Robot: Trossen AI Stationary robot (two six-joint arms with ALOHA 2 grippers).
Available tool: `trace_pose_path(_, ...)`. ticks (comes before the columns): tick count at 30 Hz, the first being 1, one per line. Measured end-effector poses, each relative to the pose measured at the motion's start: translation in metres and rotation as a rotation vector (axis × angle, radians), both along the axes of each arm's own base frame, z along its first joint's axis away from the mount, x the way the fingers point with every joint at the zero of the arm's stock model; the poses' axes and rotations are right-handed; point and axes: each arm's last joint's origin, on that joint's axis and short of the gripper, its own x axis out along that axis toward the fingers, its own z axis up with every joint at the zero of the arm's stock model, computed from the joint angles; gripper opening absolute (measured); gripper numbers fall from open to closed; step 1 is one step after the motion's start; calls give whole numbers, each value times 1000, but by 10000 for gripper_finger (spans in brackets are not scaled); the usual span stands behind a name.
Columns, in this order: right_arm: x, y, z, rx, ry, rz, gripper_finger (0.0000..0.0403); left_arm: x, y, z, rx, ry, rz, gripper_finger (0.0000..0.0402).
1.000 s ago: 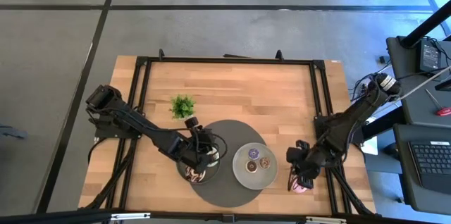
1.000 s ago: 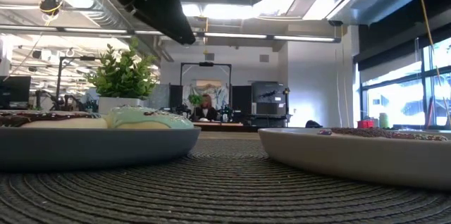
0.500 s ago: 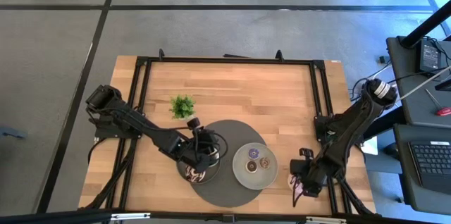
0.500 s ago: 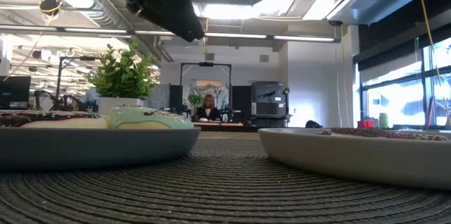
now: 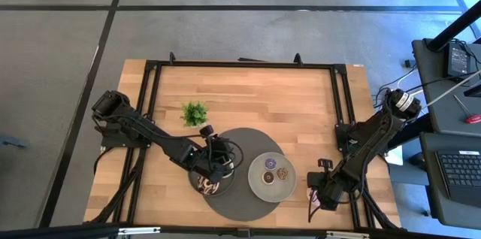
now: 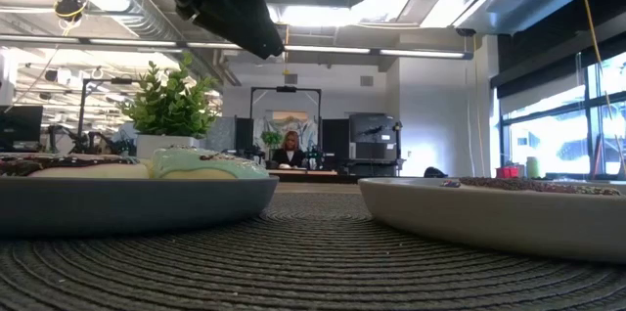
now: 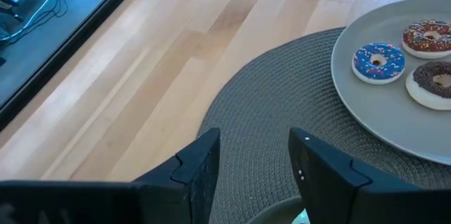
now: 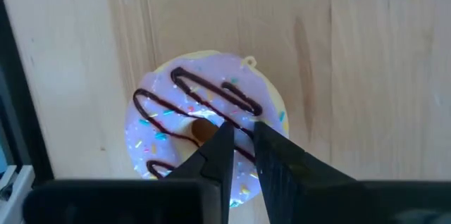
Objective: Pick & Place donuts
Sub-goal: Put the large pink donut on the dark gray plate
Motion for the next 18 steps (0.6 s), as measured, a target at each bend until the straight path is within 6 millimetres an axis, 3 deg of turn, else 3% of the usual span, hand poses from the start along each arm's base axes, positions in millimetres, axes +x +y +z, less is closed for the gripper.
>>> trace_pose_path(6, 0, 0, 0, 8, 10, -15, 72, 0, 0, 0, 0, 0, 0, 162)
trace_pose_path(13, 5, -2, 2, 52, 64, -18, 146, 0, 0, 0, 0, 1, 0, 166)
trace_pose_path(18, 9, 1, 16, 33, 71, 32, 180, 0, 0, 0, 4, -1, 2, 163)
